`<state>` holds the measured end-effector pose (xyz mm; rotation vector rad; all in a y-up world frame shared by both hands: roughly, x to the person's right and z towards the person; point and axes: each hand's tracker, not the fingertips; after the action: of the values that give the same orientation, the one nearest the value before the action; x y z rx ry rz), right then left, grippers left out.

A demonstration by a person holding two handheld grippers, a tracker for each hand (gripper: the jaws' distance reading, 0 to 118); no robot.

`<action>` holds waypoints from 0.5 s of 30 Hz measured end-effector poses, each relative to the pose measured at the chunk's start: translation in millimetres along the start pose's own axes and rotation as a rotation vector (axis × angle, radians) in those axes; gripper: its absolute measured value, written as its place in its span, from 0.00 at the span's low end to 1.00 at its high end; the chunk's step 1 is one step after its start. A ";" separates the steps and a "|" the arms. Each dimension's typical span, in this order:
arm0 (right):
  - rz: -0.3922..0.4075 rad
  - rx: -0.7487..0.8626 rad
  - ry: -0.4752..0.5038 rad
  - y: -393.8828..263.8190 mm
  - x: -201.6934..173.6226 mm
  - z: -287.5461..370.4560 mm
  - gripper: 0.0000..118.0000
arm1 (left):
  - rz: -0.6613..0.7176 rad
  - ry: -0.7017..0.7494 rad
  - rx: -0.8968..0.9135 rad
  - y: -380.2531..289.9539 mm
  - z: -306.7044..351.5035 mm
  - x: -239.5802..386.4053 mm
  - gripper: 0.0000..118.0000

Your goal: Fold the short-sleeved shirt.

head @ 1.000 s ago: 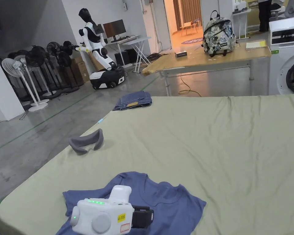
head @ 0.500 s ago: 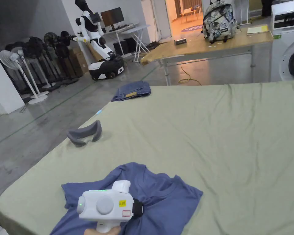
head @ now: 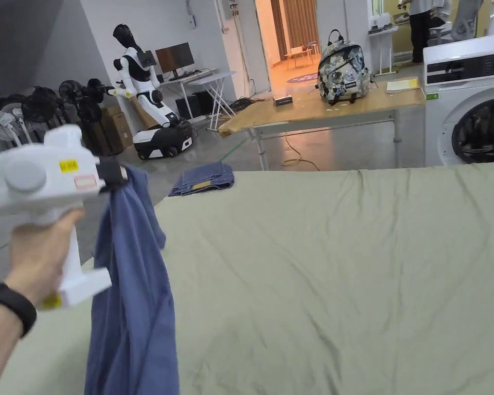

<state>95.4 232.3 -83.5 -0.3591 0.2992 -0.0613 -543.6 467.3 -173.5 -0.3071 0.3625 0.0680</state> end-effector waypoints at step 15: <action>-0.047 0.039 -0.066 4.3 22.4 33.5 0.00 | 0.152 -0.476 -0.439 -201.4 -89.7 237.9 0.01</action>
<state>126.8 245.1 -61.3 -0.3292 0.2244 -0.1016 -327.8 250.7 -281.6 -0.6811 -0.1087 0.3659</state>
